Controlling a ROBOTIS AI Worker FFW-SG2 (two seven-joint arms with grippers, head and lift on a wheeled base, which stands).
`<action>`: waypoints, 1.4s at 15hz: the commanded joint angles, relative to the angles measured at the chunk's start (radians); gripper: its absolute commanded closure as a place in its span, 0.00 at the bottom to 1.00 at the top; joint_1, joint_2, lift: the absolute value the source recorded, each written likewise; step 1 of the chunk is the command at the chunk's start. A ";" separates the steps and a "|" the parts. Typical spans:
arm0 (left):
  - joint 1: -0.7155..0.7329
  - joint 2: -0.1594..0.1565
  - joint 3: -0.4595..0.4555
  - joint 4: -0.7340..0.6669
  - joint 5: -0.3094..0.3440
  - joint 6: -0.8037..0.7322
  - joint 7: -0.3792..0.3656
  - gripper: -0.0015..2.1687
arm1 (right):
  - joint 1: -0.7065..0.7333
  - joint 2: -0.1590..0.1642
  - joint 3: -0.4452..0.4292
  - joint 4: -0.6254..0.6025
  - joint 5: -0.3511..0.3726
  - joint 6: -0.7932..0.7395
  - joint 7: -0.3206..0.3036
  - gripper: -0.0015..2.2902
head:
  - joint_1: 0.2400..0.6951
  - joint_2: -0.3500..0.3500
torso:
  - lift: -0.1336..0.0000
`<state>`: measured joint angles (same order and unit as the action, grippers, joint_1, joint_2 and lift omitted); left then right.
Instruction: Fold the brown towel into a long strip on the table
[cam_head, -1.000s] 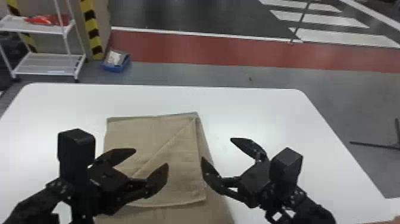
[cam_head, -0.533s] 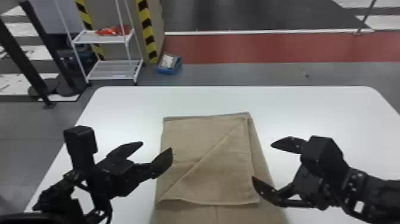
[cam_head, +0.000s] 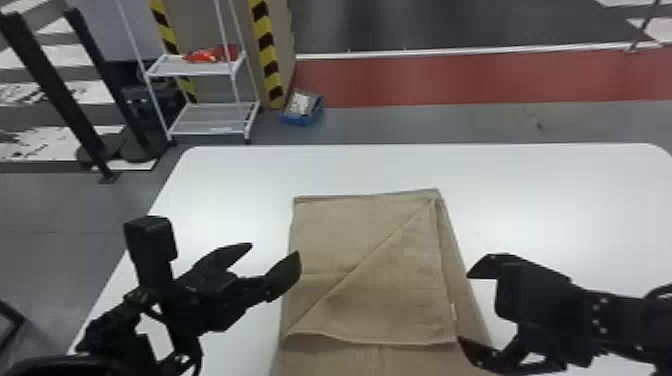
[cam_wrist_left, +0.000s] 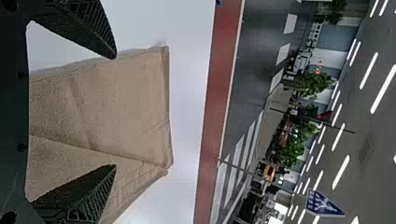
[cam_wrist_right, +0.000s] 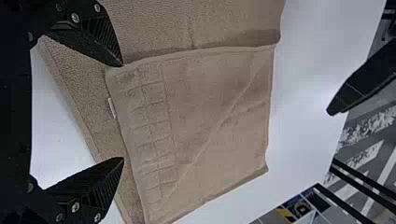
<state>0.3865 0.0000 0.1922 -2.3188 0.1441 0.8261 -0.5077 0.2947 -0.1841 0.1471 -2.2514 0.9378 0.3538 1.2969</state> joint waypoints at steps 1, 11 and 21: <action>0.003 -0.003 0.000 0.006 -0.001 0.002 0.000 0.02 | -0.038 -0.006 0.040 0.067 0.044 -0.014 0.016 0.10 | 1.00 0.65 | 0.08; 0.011 -0.003 0.000 0.022 -0.005 -0.001 0.000 0.02 | -0.114 -0.002 0.114 0.214 0.084 -0.014 0.039 0.19 | 1.00 0.70 | 0.08; 0.017 -0.003 0.006 0.024 -0.003 -0.001 -0.003 0.02 | -0.132 0.012 0.118 0.233 0.070 0.001 -0.019 0.44 | 1.00 0.70 | 0.08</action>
<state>0.4026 0.0000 0.1956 -2.2950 0.1399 0.8254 -0.5106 0.1627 -0.1724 0.2648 -2.0193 1.0085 0.3553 1.2751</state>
